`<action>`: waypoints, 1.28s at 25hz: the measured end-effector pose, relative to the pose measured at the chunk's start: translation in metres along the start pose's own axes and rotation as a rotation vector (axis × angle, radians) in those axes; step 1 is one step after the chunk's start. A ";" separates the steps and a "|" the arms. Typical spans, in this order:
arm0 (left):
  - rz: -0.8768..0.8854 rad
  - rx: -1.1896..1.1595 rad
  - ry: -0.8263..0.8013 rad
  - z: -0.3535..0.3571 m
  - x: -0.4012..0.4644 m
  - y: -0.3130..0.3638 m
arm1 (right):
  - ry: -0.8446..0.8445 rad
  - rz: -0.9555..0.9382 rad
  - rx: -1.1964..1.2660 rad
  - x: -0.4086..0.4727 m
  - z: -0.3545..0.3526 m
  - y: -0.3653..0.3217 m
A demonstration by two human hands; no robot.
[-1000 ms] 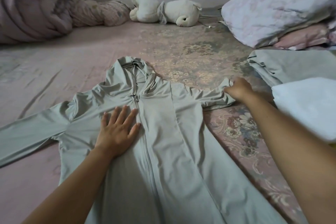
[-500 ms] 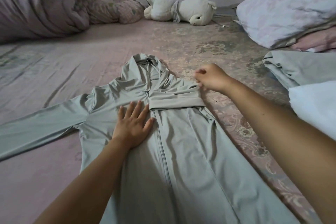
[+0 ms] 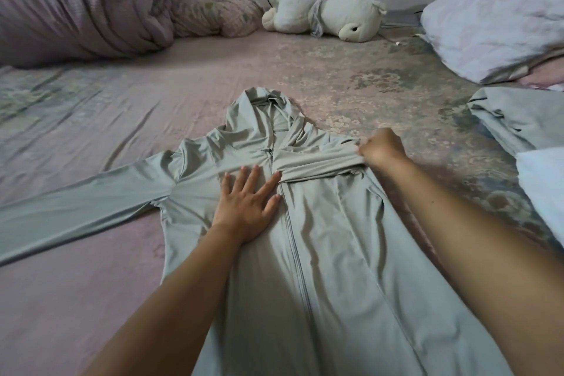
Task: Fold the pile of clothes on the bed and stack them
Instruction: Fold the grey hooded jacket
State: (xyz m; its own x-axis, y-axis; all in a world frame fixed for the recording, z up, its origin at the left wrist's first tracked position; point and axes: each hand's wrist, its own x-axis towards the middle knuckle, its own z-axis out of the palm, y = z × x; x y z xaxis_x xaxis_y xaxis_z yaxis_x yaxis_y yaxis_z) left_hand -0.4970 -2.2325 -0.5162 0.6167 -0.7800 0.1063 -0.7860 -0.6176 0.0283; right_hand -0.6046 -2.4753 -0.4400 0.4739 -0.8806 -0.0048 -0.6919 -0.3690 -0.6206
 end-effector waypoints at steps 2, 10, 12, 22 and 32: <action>0.000 -0.008 -0.006 0.000 0.000 0.000 | -0.013 -0.218 -0.004 -0.010 -0.002 -0.022; 0.000 -0.012 -0.006 0.002 0.001 0.000 | -0.409 -0.169 0.016 -0.010 0.010 -0.003; -0.002 -0.017 -0.013 0.001 0.001 -0.001 | -0.469 -0.111 0.096 -0.013 0.015 -0.002; 0.003 0.011 -0.033 0.002 0.001 -0.002 | 0.161 0.002 -0.124 0.008 -0.045 0.027; -0.042 0.318 -0.321 -0.023 0.012 0.015 | -0.094 0.015 0.058 0.026 -0.146 0.063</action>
State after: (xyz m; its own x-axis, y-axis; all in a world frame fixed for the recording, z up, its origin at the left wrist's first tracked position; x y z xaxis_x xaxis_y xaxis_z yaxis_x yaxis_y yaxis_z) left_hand -0.5023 -2.2488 -0.4918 0.6697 -0.7141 -0.2036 -0.7383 -0.6109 -0.2859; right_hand -0.7152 -2.5649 -0.3644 0.5145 -0.8531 -0.0866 -0.6682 -0.3355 -0.6641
